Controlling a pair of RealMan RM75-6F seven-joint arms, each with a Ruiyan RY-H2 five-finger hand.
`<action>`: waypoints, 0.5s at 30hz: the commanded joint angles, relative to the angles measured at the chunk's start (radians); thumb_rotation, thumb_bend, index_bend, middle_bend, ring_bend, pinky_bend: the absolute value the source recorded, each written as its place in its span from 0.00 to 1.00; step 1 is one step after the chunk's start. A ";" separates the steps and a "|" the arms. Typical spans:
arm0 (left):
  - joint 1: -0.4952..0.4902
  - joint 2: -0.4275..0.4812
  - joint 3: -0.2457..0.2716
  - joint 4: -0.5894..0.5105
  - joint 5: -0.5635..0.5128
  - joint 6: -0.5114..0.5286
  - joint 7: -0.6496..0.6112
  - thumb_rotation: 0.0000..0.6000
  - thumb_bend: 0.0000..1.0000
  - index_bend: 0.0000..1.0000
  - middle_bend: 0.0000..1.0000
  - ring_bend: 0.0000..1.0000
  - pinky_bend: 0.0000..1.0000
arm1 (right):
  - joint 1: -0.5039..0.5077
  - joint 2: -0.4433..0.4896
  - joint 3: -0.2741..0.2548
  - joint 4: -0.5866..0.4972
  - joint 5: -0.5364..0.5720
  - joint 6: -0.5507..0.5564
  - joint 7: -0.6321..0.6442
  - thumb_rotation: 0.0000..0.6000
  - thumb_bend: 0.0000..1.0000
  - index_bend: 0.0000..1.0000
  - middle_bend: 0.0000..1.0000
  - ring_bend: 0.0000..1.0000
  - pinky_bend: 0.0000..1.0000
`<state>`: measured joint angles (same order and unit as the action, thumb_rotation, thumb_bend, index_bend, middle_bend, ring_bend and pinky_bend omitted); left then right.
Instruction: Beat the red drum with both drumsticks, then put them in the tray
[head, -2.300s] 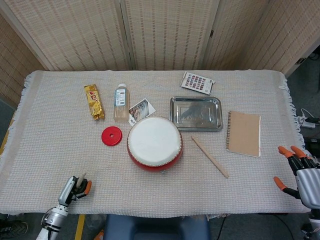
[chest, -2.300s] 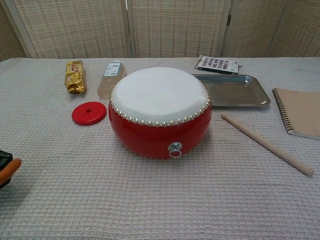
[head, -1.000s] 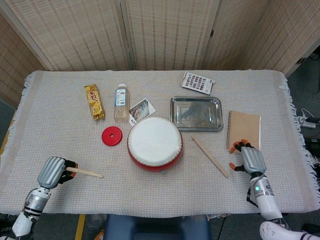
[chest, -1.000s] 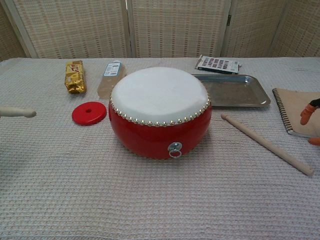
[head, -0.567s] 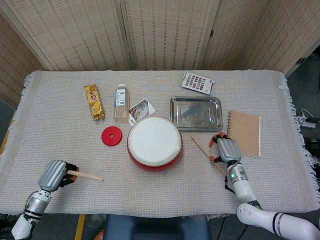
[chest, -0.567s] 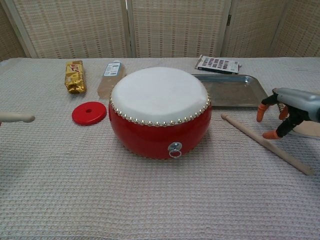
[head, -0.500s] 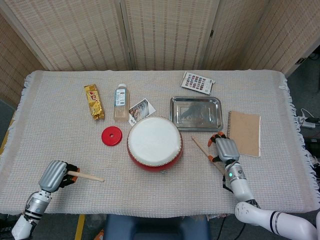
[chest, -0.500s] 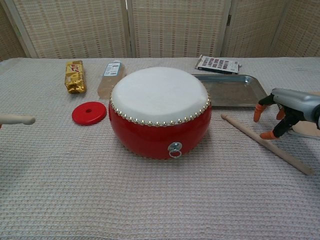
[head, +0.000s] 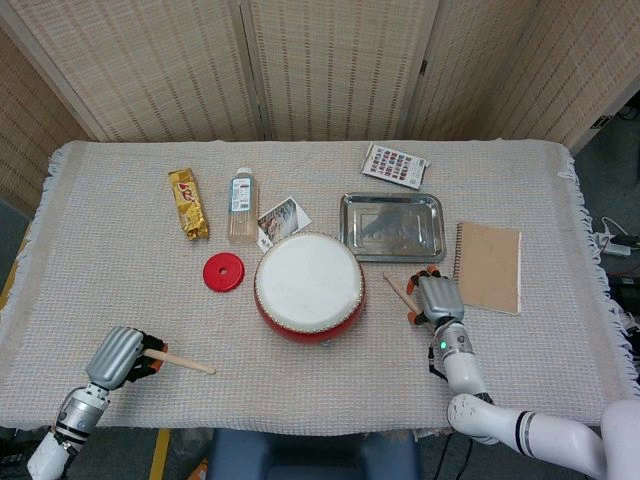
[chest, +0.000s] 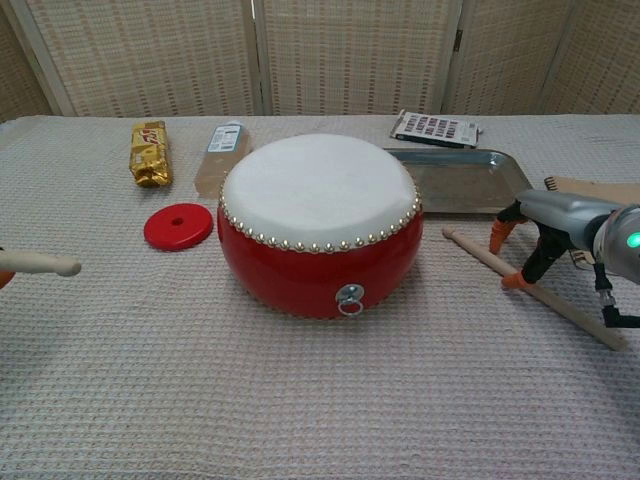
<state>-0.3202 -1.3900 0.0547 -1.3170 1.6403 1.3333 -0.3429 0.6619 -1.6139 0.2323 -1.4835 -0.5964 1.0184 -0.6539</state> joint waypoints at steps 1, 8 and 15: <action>-0.001 -0.001 0.002 0.001 0.000 -0.003 -0.006 1.00 0.77 1.00 1.00 1.00 1.00 | 0.009 -0.004 -0.014 0.008 0.007 0.006 -0.011 1.00 0.18 0.46 0.22 0.00 0.30; -0.005 0.003 0.007 0.003 0.000 -0.013 -0.026 1.00 0.76 1.00 1.00 1.00 1.00 | 0.013 -0.023 -0.050 0.037 -0.033 0.014 -0.008 1.00 0.24 0.49 0.22 0.00 0.28; -0.005 0.008 0.011 0.002 0.000 -0.013 -0.033 1.00 0.76 1.00 1.00 1.00 1.00 | -0.006 -0.003 -0.092 0.008 -0.110 0.035 0.012 1.00 0.32 0.54 0.22 0.00 0.27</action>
<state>-0.3249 -1.3824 0.0652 -1.3152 1.6400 1.3207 -0.3752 0.6615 -1.6239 0.1494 -1.4677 -0.6959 1.0466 -0.6457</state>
